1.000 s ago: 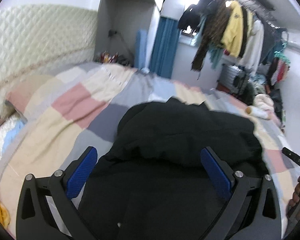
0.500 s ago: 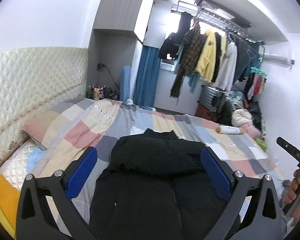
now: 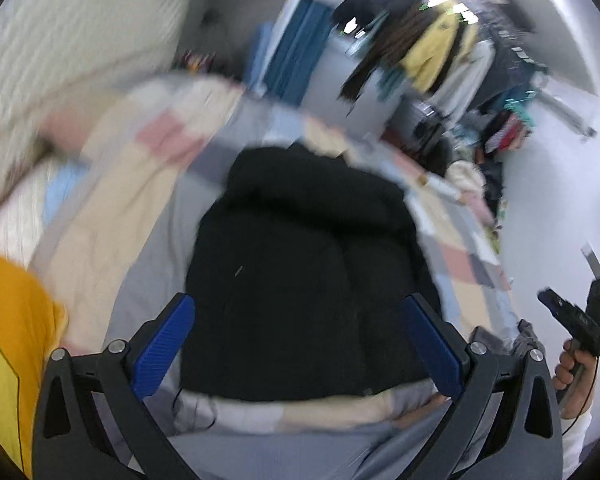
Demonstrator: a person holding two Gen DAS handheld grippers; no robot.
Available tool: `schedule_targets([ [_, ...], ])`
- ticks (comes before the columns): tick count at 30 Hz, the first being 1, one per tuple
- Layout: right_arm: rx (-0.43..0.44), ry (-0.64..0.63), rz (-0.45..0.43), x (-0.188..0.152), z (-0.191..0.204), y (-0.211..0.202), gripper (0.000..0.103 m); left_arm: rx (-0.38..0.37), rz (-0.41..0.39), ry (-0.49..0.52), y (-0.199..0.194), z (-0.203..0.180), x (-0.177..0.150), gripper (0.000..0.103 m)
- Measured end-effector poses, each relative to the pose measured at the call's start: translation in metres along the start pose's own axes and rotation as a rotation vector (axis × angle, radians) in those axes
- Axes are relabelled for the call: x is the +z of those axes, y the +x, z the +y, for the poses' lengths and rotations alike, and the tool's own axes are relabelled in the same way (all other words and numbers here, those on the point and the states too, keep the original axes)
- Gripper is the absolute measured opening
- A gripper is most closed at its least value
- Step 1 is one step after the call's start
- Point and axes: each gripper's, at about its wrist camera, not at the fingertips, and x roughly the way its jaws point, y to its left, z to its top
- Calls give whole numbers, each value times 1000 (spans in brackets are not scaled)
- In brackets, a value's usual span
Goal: Fold large clothes
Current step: 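Lift the jacket up with the right tool while the left tool grasps its lower body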
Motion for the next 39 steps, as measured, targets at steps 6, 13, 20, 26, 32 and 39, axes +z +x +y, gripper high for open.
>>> schedule_targets([
  [6, 10, 131, 186, -34, -65, 32, 37, -9, 208, -129, 67, 57, -21, 102],
  [13, 31, 197, 362, -55, -117, 76, 38, 19, 393, -182, 130, 86, -43, 98],
  [20, 73, 199, 550, -68, -156, 131, 65, -15, 509, -251, 172, 107, -47, 97],
  [26, 152, 243, 683, -78, -178, 177, 67, -27, 558, -292, 190, 116, -49, 97],
  [32, 181, 246, 780, -89, -187, 213, 81, -16, 621, -339, 212, 127, -53, 97],
  [39, 257, 161, 763, -69, -163, 205, 82, -152, 587, -290, 205, 116, -49, 74],
])
